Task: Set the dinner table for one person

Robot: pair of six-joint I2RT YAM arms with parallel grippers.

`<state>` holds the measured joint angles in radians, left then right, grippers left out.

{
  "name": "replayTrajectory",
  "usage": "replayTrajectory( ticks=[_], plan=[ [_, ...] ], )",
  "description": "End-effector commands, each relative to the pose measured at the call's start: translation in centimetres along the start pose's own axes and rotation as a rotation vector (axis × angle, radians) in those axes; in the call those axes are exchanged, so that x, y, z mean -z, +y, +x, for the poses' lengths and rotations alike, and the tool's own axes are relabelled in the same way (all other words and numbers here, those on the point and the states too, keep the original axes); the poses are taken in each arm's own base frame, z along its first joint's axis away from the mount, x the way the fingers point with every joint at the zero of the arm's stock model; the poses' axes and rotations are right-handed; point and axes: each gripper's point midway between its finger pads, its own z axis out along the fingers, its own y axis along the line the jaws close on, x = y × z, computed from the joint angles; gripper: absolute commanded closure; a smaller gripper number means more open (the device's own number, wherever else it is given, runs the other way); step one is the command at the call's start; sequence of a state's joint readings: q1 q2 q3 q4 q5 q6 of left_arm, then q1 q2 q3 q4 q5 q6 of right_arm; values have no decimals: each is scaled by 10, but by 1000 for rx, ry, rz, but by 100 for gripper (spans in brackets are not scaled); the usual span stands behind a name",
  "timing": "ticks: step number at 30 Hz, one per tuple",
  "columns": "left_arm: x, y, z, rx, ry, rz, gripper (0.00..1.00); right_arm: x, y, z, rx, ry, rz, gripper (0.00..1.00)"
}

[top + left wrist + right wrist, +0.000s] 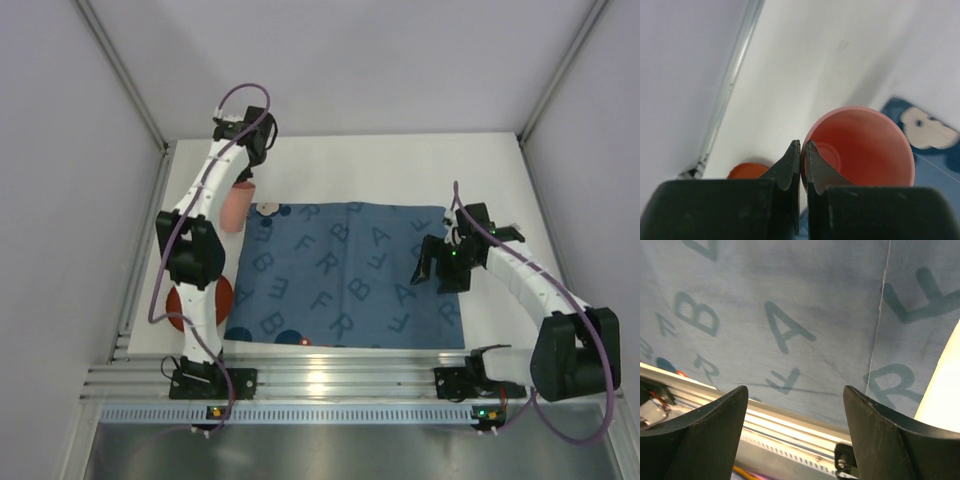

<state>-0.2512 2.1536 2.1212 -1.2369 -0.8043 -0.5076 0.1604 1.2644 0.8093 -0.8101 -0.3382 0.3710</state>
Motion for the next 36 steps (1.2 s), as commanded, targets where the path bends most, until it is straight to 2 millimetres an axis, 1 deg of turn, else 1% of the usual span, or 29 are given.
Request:
replayTrajectory(
  ticks=[1, 2, 4, 5, 6, 7, 8, 9, 10, 11, 12, 13, 14, 16, 17, 18, 19, 21, 22, 23, 24, 25, 27, 28, 30, 31, 33, 34, 36],
  plan=[
    [74, -9, -33, 160, -135, 283, 100, 34, 27, -30, 21, -130, -66, 23],
    [99, -13, -34, 177, -169, 350, 100, 46, 38, -39, 18, -161, -95, 23],
    [122, -37, -27, 162, -191, 474, 100, 56, 49, -42, 8, -161, -124, 23],
    [149, -48, -21, 158, -215, 550, 100, 68, 63, -50, 1, -182, -165, 22],
    [153, -59, -7, 133, -199, 586, 100, 74, 69, -54, -5, -197, -184, 22],
    [166, -73, -5, 143, -216, 650, 100, 81, 76, -58, -8, -215, -203, 22],
    [189, -85, 7, 136, -219, 715, 100, 96, 88, -67, -19, -248, -239, 21],
    [192, -94, 20, 119, -206, 725, 100, 103, 96, -71, -19, -261, -263, 21],
    [200, -102, 25, 116, -212, 750, 100, 111, 104, -76, -21, -274, -287, 21],
    [213, -112, 38, 92, -217, 769, 100, 122, 116, -83, -25, -290, -326, 21],
    [217, -117, 44, 78, -216, 776, 100, 127, 122, -87, -26, -298, -341, 21],
    [228, -127, 54, 47, -221, 800, 100, 128, 130, -91, -37, -292, -359, 21],
    [234, -131, 57, 31, -226, 810, 100, 136, 138, -97, -31, -309, -377, 21],
    [246, -136, 61, 19, -236, 829, 100, 138, 148, -100, -24, -306, -392, 21],
    [254, -140, 67, -2, -243, 839, 100, 138, 152, -103, -33, -305, -393, 21],
    [258, -141, 67, -2, -249, 844, 100, 136, 154, -104, -37, -302, -392, 21],
    [264, -144, 70, -10, -251, 857, 100, 133, 160, -100, -34, -288, -395, 21],
    [274, -146, 70, -9, -262, 883, 100, 122, 161, -97, -39, -277, -375, 21],
    [281, -149, 74, -22, -270, 897, 100, 118, 167, -93, -26, -269, -382, 21],
    [288, -149, 73, -22, -282, 909, 100, 107, 165, -90, -45, -250, -366, 21],
    [292, -149, 73, -24, -289, 913, 100, 101, 172, -86, -31, -242, -373, 21],
    [300, -151, 76, -33, -298, 927, 100, 96, 174, -85, -32, -234, -370, 21],
    [307, -151, 78, -37, -303, 941, 100, 82, 176, -84, -42, -215, -354, 21],
    [314, -150, 82, -47, -307, 958, 100, 72, 181, -82, -33, -196, -348, 21],
    [322, -148, 85, -47, -309, 971, 100, 65, 185, -86, -19, -196, -329, 22],
    [330, -144, 90, -56, -314, 983, 100, 61, 187, -86, -6, -192, -320, 22],
    [337, -138, 95, -62, -330, 984, 100, 50, 185, -89, -6, -180, -291, 22],
    [346, -133, 99, -75, -349, 997, 100, 44, 183, -91, -4, -180, -271, 22],
    [349, -127, 103, -88, -378, 988, 100, 39, 179, -90, 0, -172, -251, 25]
  ],
)
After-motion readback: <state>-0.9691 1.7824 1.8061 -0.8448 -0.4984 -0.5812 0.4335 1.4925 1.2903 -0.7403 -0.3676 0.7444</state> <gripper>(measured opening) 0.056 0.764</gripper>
